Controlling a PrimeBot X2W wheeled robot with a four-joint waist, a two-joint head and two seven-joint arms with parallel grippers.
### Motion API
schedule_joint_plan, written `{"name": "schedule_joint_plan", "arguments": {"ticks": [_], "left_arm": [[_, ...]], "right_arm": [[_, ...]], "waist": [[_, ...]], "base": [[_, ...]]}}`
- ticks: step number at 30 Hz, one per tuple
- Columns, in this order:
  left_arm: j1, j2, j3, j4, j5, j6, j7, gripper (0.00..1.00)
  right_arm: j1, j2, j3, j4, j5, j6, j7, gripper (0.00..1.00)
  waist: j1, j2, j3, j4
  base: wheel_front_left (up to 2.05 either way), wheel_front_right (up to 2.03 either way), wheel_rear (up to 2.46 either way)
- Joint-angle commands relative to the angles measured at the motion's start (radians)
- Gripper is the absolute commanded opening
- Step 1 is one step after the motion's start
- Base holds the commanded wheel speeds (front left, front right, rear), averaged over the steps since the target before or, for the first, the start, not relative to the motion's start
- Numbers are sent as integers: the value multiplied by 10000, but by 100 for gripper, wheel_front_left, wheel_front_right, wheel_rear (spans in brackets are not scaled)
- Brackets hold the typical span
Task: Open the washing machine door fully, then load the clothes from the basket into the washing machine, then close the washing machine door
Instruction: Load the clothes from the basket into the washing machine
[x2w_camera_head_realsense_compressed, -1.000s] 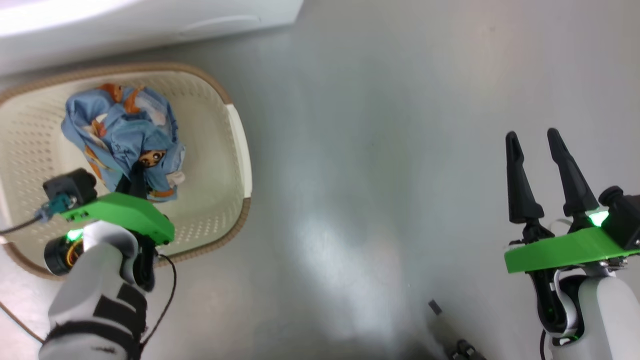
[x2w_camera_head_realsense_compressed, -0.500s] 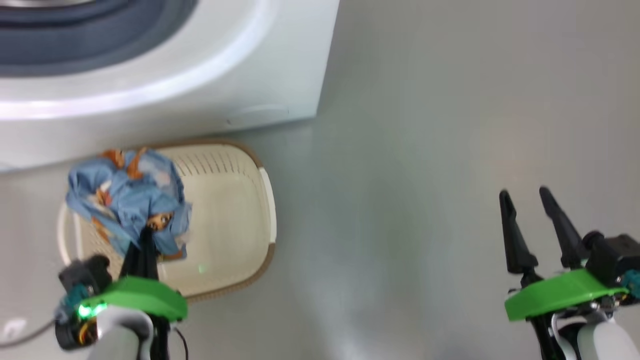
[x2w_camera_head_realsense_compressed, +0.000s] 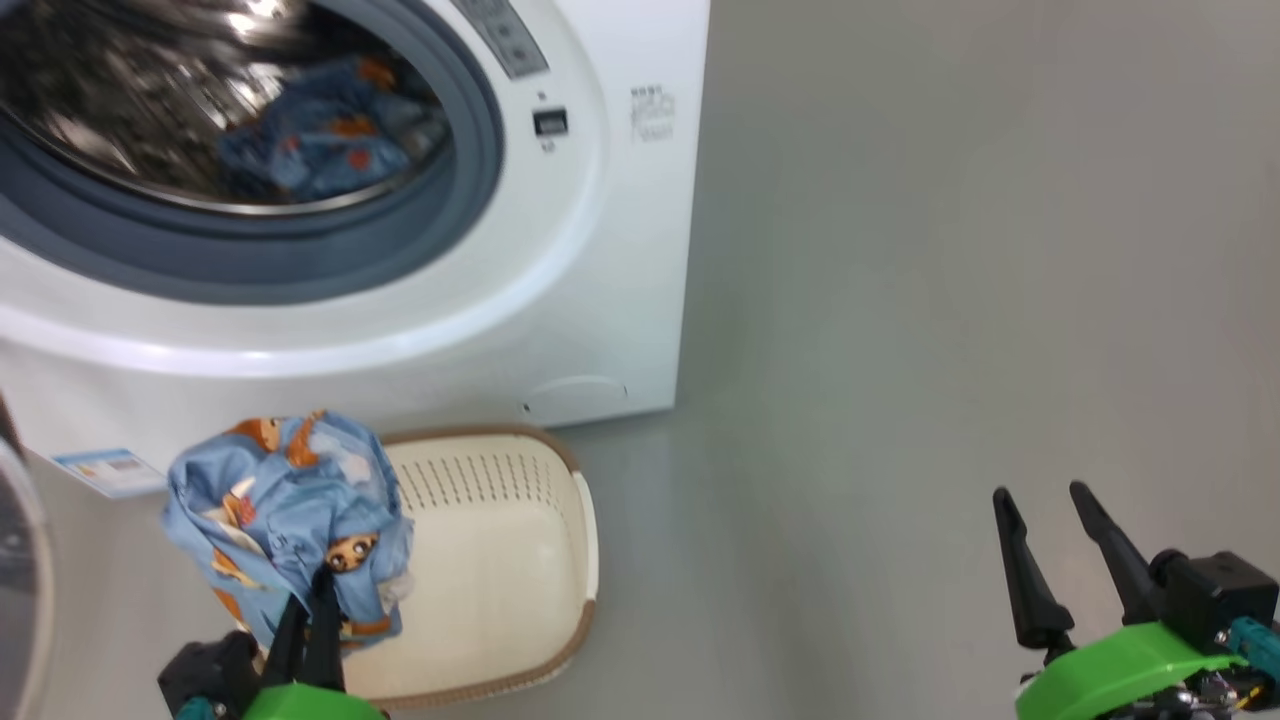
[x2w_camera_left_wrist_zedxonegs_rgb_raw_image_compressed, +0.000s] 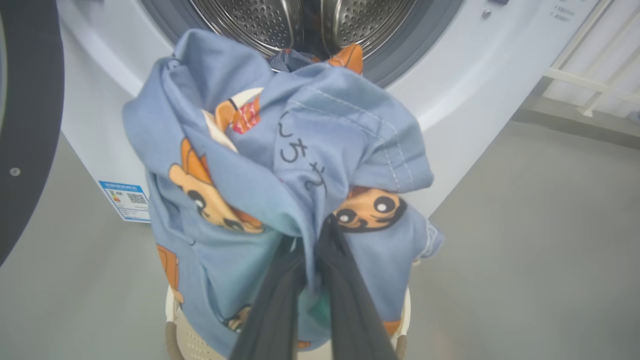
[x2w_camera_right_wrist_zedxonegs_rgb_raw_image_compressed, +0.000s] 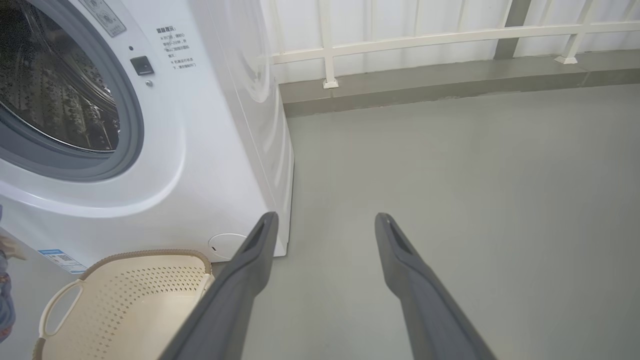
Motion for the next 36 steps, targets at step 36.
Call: {"name": "schedule_joint_plan", "arguments": {"ticks": [36], "left_arm": [[1837, 662, 84, -3057, 2, 745, 1143, 0]], "right_arm": [[893, -137, 191, -815, -208, 44, 536, 100]], "waist": [[1, 0, -2107, 739]], "base": [[0, 0, 0]]}}
